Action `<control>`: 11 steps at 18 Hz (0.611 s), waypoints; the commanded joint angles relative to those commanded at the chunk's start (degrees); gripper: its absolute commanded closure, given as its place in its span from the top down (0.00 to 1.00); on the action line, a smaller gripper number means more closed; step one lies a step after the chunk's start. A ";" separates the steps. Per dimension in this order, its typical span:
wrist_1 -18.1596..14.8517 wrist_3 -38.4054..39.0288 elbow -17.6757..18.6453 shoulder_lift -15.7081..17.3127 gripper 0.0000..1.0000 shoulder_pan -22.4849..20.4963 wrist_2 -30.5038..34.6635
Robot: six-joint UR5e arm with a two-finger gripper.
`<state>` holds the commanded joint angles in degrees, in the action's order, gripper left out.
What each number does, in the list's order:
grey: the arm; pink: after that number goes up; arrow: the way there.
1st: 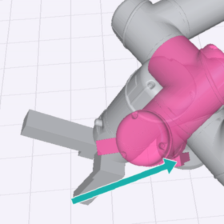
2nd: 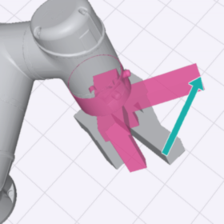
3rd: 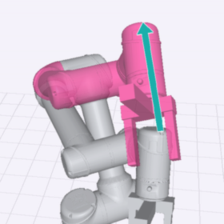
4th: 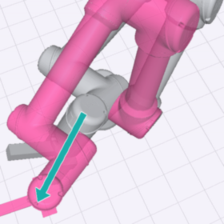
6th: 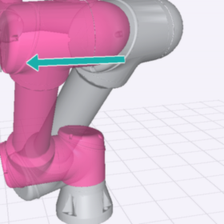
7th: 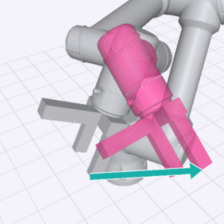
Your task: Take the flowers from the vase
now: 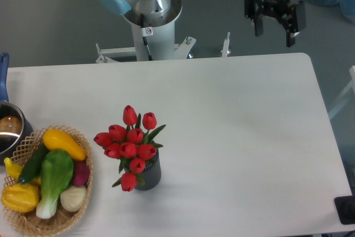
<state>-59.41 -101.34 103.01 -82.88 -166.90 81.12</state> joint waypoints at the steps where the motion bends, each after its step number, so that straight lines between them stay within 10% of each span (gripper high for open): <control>1: 0.26 -0.09 0.09 0.00 1.00 0.00 0.00; 11: 1.67 0.26 0.53 -0.53 1.00 0.26 -1.84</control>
<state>-57.74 -101.08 103.53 -83.41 -166.64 79.28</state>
